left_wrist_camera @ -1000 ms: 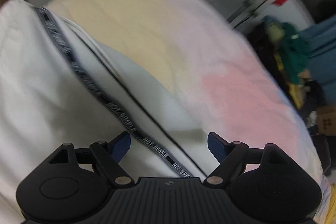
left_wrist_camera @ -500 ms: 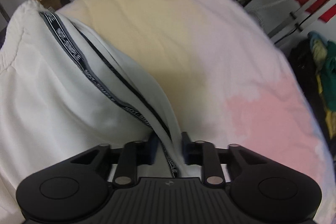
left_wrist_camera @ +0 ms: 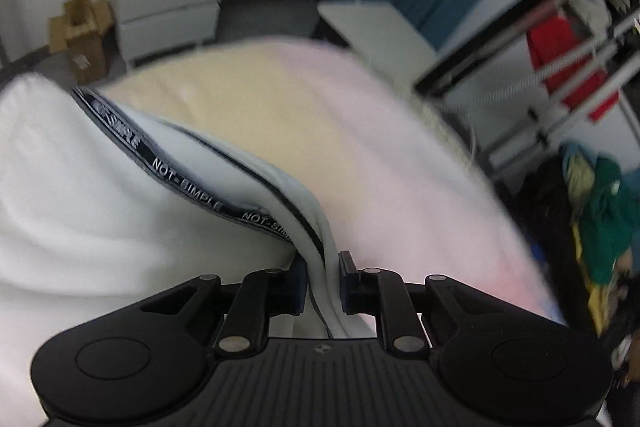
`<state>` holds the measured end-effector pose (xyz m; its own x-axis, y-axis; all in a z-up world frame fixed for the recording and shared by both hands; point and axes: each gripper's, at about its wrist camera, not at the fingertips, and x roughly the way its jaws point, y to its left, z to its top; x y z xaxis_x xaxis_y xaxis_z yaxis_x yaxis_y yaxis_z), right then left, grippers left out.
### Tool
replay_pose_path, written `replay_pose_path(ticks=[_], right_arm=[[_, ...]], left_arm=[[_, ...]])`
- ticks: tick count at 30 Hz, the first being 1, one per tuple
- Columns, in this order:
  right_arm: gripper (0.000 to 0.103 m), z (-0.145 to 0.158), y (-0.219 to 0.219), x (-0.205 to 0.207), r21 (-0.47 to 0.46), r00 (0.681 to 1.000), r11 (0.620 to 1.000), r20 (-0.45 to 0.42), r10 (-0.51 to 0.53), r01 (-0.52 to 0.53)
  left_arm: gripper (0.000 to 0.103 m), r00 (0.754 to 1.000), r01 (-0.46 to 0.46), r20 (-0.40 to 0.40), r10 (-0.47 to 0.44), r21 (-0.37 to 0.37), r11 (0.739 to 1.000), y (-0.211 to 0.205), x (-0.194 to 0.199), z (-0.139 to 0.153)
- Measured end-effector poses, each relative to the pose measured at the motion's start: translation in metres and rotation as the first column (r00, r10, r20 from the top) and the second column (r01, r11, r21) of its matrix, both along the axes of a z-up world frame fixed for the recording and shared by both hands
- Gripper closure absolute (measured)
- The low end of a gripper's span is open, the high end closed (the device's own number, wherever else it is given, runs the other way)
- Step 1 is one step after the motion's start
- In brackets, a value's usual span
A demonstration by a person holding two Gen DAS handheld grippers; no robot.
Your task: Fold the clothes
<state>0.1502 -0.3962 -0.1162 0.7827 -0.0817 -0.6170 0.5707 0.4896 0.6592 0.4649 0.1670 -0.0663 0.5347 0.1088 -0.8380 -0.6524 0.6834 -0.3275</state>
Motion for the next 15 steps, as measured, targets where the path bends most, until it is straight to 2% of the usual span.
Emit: replay_pose_path(ticks=[2, 4, 8, 9, 10, 11, 15], right_arm=[[0.063, -0.001, -0.001, 0.001, -0.002, 1.0, 1.0, 0.0, 0.005, -0.005], [0.063, -0.002, -0.002, 0.003, 0.002, 1.0, 1.0, 0.0, 0.01, -0.01], [0.063, -0.001, -0.002, 0.006, -0.003, 1.0, 1.0, 0.004, 0.025, -0.025], [0.063, 0.0, -0.003, 0.005, -0.004, 1.0, 1.0, 0.008, 0.028, -0.028], [0.063, 0.001, -0.003, 0.005, -0.004, 0.999, 0.999, 0.01, 0.032, -0.032], [0.063, 0.001, -0.003, 0.005, -0.002, 0.999, 0.999, 0.01, 0.037, -0.037], [0.063, 0.005, -0.004, 0.003, -0.001, 0.998, 0.998, 0.021, 0.056, -0.056]], left_arm=[[0.081, 0.997, 0.062, 0.034, -0.063, 0.047, 0.997, -0.009, 0.002, -0.011], [0.065, 0.987, 0.137, 0.069, -0.142, 0.069, 0.988, -0.014, -0.005, -0.01], [0.057, 0.948, 0.286, 0.122, -0.294, 0.08, 0.955, -0.021, -0.027, 0.004], [0.05, 0.935, 0.319, 0.136, -0.326, 0.072, 0.945, -0.02, -0.035, 0.006], [0.044, 0.922, 0.351, 0.147, -0.358, 0.072, 0.934, -0.02, -0.045, 0.01], [0.041, 0.907, 0.382, 0.159, -0.391, 0.085, 0.92, -0.027, -0.059, 0.016], [0.035, 0.836, 0.497, 0.134, -0.532, 0.225, 0.838, -0.056, -0.124, 0.031]])
